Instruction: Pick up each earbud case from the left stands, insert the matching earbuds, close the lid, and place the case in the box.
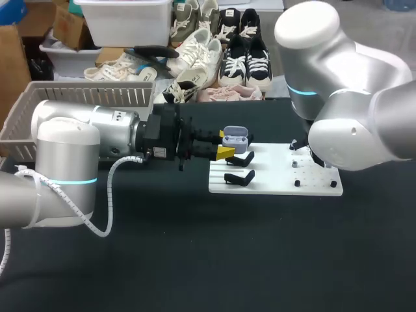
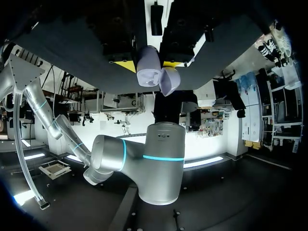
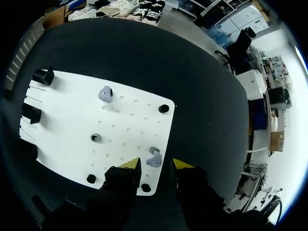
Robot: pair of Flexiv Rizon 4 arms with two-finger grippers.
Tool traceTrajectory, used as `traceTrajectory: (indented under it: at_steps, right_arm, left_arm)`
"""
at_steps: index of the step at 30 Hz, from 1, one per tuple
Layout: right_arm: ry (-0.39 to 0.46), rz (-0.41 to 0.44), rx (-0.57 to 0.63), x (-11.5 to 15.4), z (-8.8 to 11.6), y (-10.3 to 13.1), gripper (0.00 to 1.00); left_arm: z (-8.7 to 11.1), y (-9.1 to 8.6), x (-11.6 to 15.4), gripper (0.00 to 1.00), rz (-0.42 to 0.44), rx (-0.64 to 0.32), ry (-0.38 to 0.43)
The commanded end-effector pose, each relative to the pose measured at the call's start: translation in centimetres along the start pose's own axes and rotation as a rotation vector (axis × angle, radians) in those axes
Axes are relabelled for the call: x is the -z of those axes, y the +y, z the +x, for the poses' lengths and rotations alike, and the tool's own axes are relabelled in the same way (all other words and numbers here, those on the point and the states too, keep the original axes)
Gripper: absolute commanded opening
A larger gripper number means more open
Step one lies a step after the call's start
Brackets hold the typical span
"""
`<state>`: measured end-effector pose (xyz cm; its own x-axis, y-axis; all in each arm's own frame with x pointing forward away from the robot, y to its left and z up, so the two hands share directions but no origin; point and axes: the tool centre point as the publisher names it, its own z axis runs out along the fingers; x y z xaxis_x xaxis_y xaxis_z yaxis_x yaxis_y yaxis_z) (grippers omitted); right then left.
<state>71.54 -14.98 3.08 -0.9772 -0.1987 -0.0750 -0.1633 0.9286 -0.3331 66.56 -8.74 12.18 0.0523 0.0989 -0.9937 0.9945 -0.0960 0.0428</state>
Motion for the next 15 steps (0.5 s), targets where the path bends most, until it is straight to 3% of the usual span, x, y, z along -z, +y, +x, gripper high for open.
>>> traceTrajectory:
  at_steps: [1,15]
  right_arm:
    - [0.006,0.007,0.001,-0.18,-0.26,0.11,0.36]
    - [0.024,0.021,0.01,-0.72,0.04,0.17,0.28]
  left_arm:
    - [0.01,-0.13,-0.07,0.0,-0.006,-0.001,0.0]
    - [0.01,-0.13,-0.07,0.0,-0.006,-0.001,0.0]
